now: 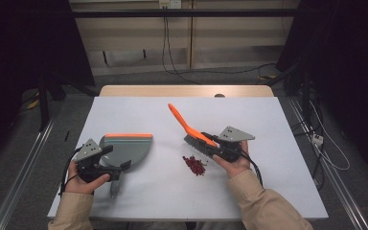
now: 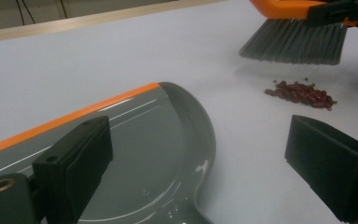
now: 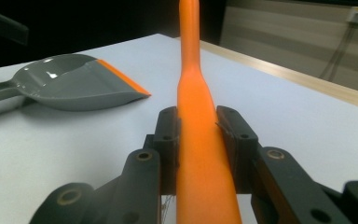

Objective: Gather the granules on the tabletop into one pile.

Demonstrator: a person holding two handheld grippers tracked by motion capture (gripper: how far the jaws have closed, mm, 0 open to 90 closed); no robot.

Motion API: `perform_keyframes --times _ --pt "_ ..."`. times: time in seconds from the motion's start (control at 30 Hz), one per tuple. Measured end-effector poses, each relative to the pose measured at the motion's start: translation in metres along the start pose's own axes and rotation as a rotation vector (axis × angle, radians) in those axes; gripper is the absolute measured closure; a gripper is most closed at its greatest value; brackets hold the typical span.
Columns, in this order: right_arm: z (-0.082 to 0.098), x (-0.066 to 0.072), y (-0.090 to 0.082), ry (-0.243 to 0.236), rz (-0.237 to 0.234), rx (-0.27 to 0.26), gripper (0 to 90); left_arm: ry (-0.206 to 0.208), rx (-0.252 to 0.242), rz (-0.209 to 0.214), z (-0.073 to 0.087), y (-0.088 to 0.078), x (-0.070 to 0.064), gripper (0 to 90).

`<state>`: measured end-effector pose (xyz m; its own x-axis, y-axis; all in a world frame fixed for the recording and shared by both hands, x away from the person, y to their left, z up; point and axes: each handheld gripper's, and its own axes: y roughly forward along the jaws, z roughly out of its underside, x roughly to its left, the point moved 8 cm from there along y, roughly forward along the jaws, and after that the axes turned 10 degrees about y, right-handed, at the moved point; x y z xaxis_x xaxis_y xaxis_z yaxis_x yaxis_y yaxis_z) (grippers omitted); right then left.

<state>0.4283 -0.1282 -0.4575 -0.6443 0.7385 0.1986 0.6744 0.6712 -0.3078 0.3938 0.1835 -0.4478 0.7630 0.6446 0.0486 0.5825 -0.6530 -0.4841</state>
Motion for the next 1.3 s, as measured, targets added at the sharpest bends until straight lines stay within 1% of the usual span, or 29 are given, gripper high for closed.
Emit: perform_keyframes --times 0.03,0.07,0.1,0.17,0.2,0.23,0.3,0.33,0.37,0.4,0.43,0.5,0.63,0.7,0.73,0.77,0.87,0.97,1.07,1.1,1.17,1.23,1.27,1.3 --pt "0.002 -0.001 0.003 -0.017 -0.019 0.006 71.5 -0.006 0.002 -0.002 0.001 0.000 0.000 7.4" --pt "0.004 -0.001 0.006 -0.028 -0.027 0.022 71.5 -0.003 0.002 -0.002 0.002 -0.001 0.000 7.4" --pt "0.007 0.000 0.010 -0.035 -0.048 0.031 71.5 -0.004 0.004 -0.004 0.002 -0.001 0.000 7.4" --pt "0.012 0.003 0.012 -0.052 -0.072 0.061 71.5 -0.006 0.006 -0.008 0.004 -0.003 0.001 7.4" --pt "0.015 0.006 0.011 -0.064 -0.088 0.069 71.5 -0.010 0.002 -0.008 0.004 -0.003 0.001 7.4" --pt "0.015 0.009 0.010 -0.068 -0.109 0.078 71.5 -0.006 0.010 -0.008 0.005 -0.004 0.001 7.4" --pt "0.016 0.013 0.007 -0.093 -0.113 0.091 71.5 -0.006 0.016 -0.010 0.007 -0.004 0.000 7.4" --pt "0.016 0.015 0.005 -0.092 -0.128 0.093 71.5 -0.006 0.015 -0.010 0.007 -0.004 0.000 7.4" --pt "0.016 0.017 0.003 -0.093 -0.129 0.094 71.5 -0.010 0.021 -0.010 0.008 -0.005 -0.001 7.4" --pt "0.016 0.017 0.001 -0.098 -0.126 0.086 71.5 -0.010 0.023 -0.011 0.008 -0.005 -0.002 7.4" --pt "0.015 0.017 0.000 -0.094 -0.129 0.075 71.5 -0.008 0.022 -0.010 0.009 -0.005 -0.003 7.4" --pt "0.012 0.014 -0.004 -0.081 -0.113 0.051 71.4 -0.007 0.029 -0.015 0.010 -0.007 -0.005 7.4" --pt "0.005 0.007 -0.014 -0.046 -0.094 0.005 71.5 0.003 0.042 -0.010 0.013 -0.007 -0.009 7.4" --pt "0.004 0.005 -0.021 -0.044 -0.082 0.000 71.5 0.007 0.048 -0.009 0.014 -0.008 -0.010 7.4" --pt "0.004 0.004 -0.024 -0.038 -0.085 -0.006 71.5 0.006 0.045 -0.008 0.014 -0.008 -0.011 7.4" --pt "0.004 0.003 -0.026 -0.024 -0.085 -0.008 71.5 0.003 0.042 -0.008 0.014 -0.008 -0.012 7.4" --pt "0.006 -0.001 -0.035 -0.015 -0.074 -0.010 71.5 -0.003 0.044 -0.013 0.015 -0.010 -0.013 7.5" --pt "0.007 -0.008 -0.043 0.005 -0.049 -0.010 71.4 -0.001 0.056 -0.017 0.018 -0.012 -0.014 7.9" --pt "0.009 -0.015 -0.050 0.039 -0.027 -0.010 71.5 -0.007 0.065 -0.018 0.022 -0.013 -0.016 7.9" --pt "0.010 -0.018 -0.052 0.054 -0.015 -0.007 71.4 0.001 0.068 -0.019 0.022 -0.013 -0.015 7.9" --pt "0.012 -0.023 -0.056 0.072 0.015 0.004 71.5 -0.003 0.070 -0.017 0.023 -0.013 -0.016 8.0" --pt "0.014 -0.030 -0.060 0.076 0.057 0.018 71.4 -0.005 0.068 -0.020 0.023 -0.014 -0.016 8.0" --pt "0.015 -0.033 -0.062 0.079 0.071 0.020 71.4 -0.004 0.067 -0.020 0.023 -0.015 -0.016 8.0" --pt "0.016 -0.036 -0.063 0.088 0.073 0.020 71.4 -0.007 0.064 -0.022 0.023 -0.015 -0.016 8.0"
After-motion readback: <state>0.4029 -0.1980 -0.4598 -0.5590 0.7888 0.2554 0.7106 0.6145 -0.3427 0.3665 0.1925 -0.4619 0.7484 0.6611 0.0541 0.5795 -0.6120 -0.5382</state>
